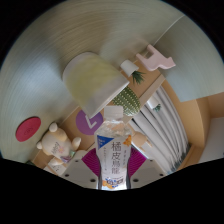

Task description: Pour water

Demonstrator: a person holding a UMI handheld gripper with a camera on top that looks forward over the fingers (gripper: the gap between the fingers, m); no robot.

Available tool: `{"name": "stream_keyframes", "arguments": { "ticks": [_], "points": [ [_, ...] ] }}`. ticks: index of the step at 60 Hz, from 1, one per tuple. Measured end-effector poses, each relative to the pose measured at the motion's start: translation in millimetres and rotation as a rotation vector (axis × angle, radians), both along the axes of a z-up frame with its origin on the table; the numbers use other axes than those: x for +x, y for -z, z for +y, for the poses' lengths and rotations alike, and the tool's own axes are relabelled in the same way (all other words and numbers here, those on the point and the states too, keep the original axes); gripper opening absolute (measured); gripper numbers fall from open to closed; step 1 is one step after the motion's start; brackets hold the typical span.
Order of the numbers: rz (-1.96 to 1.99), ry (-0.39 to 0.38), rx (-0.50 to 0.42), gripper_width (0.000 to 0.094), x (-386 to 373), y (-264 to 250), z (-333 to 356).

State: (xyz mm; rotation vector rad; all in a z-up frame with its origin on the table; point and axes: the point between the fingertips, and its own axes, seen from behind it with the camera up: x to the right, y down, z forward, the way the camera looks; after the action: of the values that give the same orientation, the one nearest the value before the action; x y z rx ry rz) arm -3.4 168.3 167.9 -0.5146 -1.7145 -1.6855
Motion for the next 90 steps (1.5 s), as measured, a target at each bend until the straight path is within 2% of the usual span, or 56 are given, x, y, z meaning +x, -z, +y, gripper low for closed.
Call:
{"name": "stream_keyframes", "arguments": {
  "ticks": [11,18,25,29,41,45,53,61,83,85,90],
  "points": [
    [-0.022,0.000,0.007,0.0316,-0.2,4.0,0.8],
    [0.104,-0.001,0.034,0.0315,2.1,-12.1,-1.3],
    [0.481,0.035,0.060,0.0352,19.9,-45.6,-7.1],
    [0.753,0.060,0.037,0.0352,33.5,-56.7,-11.4],
    [1.449,0.026,0.015,0.0354,70.6,-102.2,-28.8],
    [1.656,0.036,0.001,0.0353,87.9,-108.7,-29.8],
    [2.032,0.055,-0.092,0.0353,104.9,-94.0,-24.3],
    [2.251,0.110,-0.204,0.0354,113.4,-45.1,-14.0],
    [2.358,0.231,-0.332,0.0365,117.8,61.7,1.0],
    [2.359,0.197,-0.324,0.0364,117.5,59.1,1.0],
    [2.369,0.201,-0.318,0.0379,118.0,59.8,-0.1]
  ]
}}
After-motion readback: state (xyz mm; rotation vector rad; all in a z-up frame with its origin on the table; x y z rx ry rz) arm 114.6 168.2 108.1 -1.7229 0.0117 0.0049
